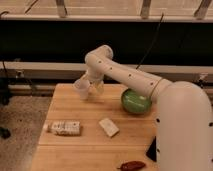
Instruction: Pick up the ceramic cup
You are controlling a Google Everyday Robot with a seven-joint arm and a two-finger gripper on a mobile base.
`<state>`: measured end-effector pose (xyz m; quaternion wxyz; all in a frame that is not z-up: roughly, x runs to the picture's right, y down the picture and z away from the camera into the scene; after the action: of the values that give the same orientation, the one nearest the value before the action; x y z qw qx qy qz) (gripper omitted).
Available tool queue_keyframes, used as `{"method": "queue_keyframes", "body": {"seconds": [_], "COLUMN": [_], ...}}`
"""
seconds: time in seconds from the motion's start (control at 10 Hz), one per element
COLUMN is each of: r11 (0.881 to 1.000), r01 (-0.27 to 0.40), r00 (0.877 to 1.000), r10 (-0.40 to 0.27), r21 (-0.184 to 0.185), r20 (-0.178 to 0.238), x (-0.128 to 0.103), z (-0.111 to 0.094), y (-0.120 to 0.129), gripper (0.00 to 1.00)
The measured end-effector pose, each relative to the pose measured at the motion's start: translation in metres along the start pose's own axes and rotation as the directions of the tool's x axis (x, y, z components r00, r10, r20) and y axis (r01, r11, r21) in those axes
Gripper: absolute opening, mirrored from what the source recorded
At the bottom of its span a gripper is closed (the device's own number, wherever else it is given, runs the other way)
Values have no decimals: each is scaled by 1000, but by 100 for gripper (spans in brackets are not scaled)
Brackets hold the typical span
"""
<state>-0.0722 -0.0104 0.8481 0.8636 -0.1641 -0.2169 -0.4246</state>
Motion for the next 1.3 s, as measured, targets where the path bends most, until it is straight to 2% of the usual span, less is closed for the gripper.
{"method": "queue_keyframes", "body": {"seconds": [1.3], "r11": [1000], "r01": [2], "r00": [999], "r10": [-1], "r21": [-16], "r20": [54], "x": [8], "z": [36], "y": [11], "gripper": [80]}}
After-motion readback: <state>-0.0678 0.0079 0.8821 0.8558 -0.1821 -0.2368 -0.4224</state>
